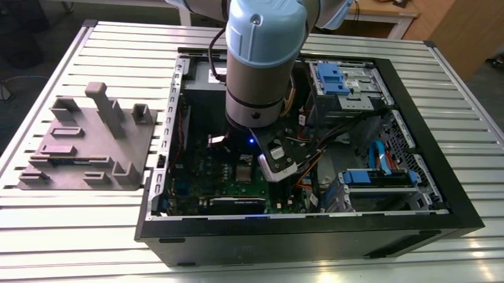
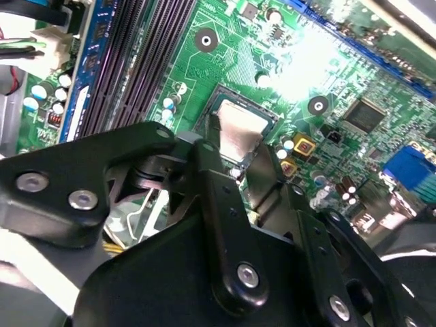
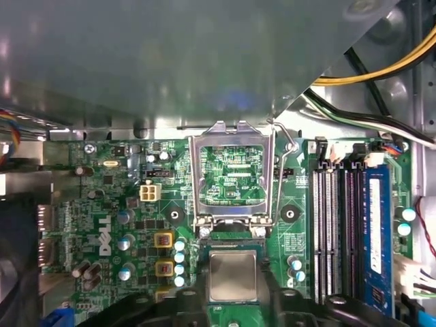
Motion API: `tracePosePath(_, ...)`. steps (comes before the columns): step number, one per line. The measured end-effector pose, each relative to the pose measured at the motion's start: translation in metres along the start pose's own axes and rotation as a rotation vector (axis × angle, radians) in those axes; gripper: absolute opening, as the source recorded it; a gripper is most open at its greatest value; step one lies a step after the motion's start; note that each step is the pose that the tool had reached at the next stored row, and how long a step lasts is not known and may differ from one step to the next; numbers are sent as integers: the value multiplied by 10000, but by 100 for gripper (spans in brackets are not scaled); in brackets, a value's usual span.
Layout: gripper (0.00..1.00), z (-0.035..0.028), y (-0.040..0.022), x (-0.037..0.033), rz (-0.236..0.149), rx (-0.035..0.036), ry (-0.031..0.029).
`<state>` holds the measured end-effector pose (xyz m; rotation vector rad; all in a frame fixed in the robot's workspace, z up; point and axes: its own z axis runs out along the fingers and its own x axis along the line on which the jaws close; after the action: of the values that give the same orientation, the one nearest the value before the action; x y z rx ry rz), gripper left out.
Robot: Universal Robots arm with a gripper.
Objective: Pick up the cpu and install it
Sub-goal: 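Place the cpu into insertion slot, then close the cpu cover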
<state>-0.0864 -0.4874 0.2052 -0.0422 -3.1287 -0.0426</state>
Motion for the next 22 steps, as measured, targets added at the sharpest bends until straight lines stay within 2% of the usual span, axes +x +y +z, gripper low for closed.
tracePosePath(1,42,-13,0,0,0,0,3)
tracePosePath(3,29,-26,1,0,-1,-1,5)
tracePosePath(4,29,-26,1,0,-1,-2,4)
tracePosePath(6,18,-26,1,0,-1,-2,5)
tracePosePath(7,18,-27,0,0,-1,-1,6)
tracePosePath(9,10,-27,1,0,-1,0,6)
tracePosePath(22,10,-48,1,1,0,0,10)
